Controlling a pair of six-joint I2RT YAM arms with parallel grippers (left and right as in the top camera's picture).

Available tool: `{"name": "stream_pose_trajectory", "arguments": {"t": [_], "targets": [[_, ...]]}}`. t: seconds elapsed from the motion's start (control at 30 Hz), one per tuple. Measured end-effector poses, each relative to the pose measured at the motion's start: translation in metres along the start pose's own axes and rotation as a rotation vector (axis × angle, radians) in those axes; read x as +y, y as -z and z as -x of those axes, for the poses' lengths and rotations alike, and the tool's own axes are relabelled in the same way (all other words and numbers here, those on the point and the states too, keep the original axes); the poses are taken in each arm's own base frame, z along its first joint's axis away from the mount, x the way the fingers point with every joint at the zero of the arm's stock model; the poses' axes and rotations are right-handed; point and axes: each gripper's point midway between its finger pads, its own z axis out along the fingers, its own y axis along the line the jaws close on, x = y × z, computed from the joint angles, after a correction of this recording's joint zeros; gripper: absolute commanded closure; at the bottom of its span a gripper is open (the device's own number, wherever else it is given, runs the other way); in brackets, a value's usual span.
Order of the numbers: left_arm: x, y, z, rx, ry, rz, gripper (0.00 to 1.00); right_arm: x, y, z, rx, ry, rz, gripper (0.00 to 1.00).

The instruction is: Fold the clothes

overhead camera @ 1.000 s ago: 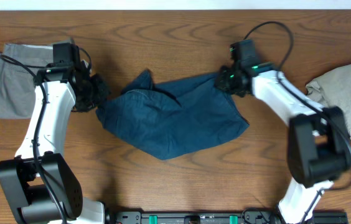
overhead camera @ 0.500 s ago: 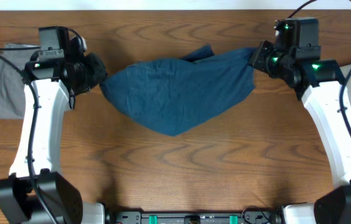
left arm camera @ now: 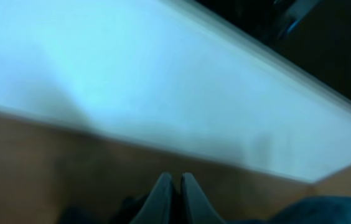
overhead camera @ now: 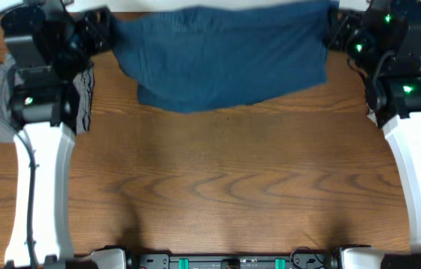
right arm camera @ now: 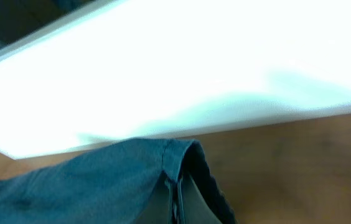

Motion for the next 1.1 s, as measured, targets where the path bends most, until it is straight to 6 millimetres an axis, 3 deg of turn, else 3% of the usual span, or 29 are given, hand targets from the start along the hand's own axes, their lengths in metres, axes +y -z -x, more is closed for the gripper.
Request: {"name": "stream_pose_trajectory", "arguments": {"t": [0.1, 0.2, 0.33, 0.47, 0.53, 0.57, 0.7, 0.77, 0.83, 0.87, 0.9, 0.93, 1.0, 1.03, 1.1], "targets": [[0.003, -0.032, 0.010, -0.069, 0.022, -0.050, 0.94, -0.008, -0.016, 0.029, -0.139, 0.035, -0.015, 0.99], [0.011, -0.063, 0.006, -0.064, 0.092, -0.075, 0.94, -0.026, -0.026, 0.041, -0.203, 0.041, -0.052, 0.99], [0.008, -0.089, 0.003, -0.014, 0.154, -0.106, 0.94, -0.043, -0.027, 0.037, -0.173, 0.035, -0.095, 0.99], [-0.002, -0.081, -0.011, 0.111, 0.192, -0.108, 0.94, -0.062, -0.023, 0.014, -0.040, 0.007, -0.145, 0.99], [-0.002, -0.065, -0.032, 0.226, 0.223, -0.071, 0.94, -0.073, -0.018, -0.011, 0.077, -0.019, -0.189, 0.99], [-0.001, -0.053, -0.047, 0.300, 0.245, -0.036, 0.94, -0.081, -0.012, -0.034, 0.171, -0.039, -0.224, 0.99], [0.009, 0.005, -0.124, 0.645, 0.337, 0.129, 0.94, -0.103, 0.019, -0.103, 0.466, -0.094, -0.342, 0.99], [0.011, 0.037, -0.162, 0.820, 0.380, 0.210, 0.93, -0.113, 0.042, -0.133, 0.608, -0.114, -0.408, 0.94], [0.013, 0.077, -0.203, 1.024, 0.409, 0.327, 0.83, -0.122, 0.069, -0.158, 0.746, -0.113, -0.485, 0.90], [0.014, 0.084, -0.210, 1.060, 0.406, 0.343, 0.78, -0.125, 0.079, -0.164, 0.785, -0.110, -0.514, 0.90], [0.016, 0.100, -0.224, 1.132, 0.405, 0.399, 0.75, -0.129, 0.089, -0.171, 0.828, -0.101, -0.549, 0.86], [0.019, 0.113, -0.234, 1.188, 0.400, 0.440, 0.67, -0.132, 0.100, -0.176, 0.870, -0.095, -0.585, 0.75], [0.026, 0.130, -0.250, 1.264, 0.372, 0.506, 0.42, -0.140, 0.119, -0.183, 0.936, -0.069, -0.656, 0.36], [0.030, 0.135, -0.255, 1.287, 0.361, 0.533, 0.37, -0.144, 0.127, -0.184, 0.958, -0.053, -0.687, 0.31], [0.038, 0.142, -0.261, 1.312, 0.343, 0.572, 0.36, -0.148, 0.135, -0.186, 0.984, -0.034, -0.720, 0.31]]}}
